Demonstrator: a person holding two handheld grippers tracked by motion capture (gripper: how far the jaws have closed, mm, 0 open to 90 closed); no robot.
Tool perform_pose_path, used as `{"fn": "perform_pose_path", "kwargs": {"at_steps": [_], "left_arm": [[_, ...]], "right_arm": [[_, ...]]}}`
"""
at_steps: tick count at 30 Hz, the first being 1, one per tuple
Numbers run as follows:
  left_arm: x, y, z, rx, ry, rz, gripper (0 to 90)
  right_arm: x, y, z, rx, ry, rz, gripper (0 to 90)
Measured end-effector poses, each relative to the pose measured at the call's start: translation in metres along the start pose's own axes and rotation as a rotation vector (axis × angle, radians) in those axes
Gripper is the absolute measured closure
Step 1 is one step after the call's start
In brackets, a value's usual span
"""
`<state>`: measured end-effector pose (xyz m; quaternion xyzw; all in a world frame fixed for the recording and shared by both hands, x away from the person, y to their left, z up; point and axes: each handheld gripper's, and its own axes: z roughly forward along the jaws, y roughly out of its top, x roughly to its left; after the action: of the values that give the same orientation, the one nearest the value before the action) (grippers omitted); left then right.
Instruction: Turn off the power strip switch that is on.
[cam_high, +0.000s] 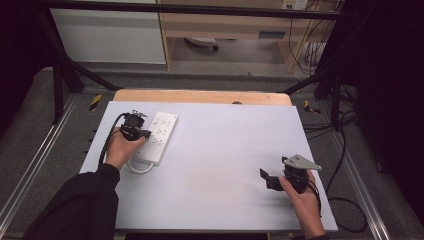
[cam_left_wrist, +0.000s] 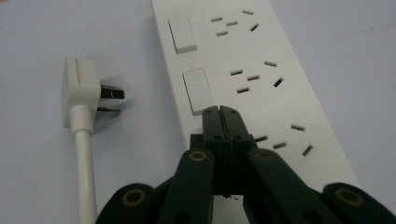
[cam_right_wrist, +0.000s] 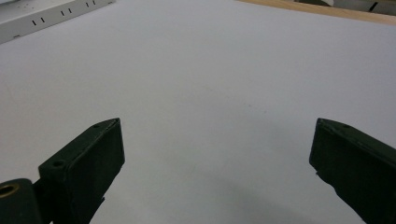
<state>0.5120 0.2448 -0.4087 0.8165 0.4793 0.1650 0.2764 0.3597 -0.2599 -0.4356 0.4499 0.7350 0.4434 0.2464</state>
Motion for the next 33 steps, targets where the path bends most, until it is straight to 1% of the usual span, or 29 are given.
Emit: {"fn": "perform_pose_path", "kwargs": {"at_steps": [4, 12, 13, 16, 24, 33], "left_arm": [[0.0004, 0.0008, 0.0002, 0.006, -0.003, -0.002, 90.0], [0.0001, 0.0004, 0.0024, 0.011, 0.006, 0.003, 90.0], [0.0003, 0.0003, 0.0026, 0.008, 0.008, -0.004, 90.0], [0.0006, 0.0009, 0.0028, 0.010, 0.007, -0.002, 90.0], [0.0006, -0.0008, 0.0033, -0.010, 0.003, -0.011, 90.0], [-0.0006, -0.0006, 0.0030, -0.013, 0.003, -0.009, 90.0]], "right_arm": [[0.0002, 0.0001, 0.0000, 0.001, 0.001, 0.000, 3.7], [0.0002, 0.0001, 0.0001, 0.000, 0.001, -0.003, 3.7], [0.0002, 0.0001, 0.0001, 0.000, 0.001, -0.003, 3.7], [0.0001, 0.0001, -0.0001, 0.001, 0.002, -0.002, 3.7], [-0.0002, 0.0001, 0.0001, 0.001, 0.000, -0.001, 3.6], [-0.0005, 0.0002, -0.0004, -0.003, -0.002, -0.002, 3.6]]}}
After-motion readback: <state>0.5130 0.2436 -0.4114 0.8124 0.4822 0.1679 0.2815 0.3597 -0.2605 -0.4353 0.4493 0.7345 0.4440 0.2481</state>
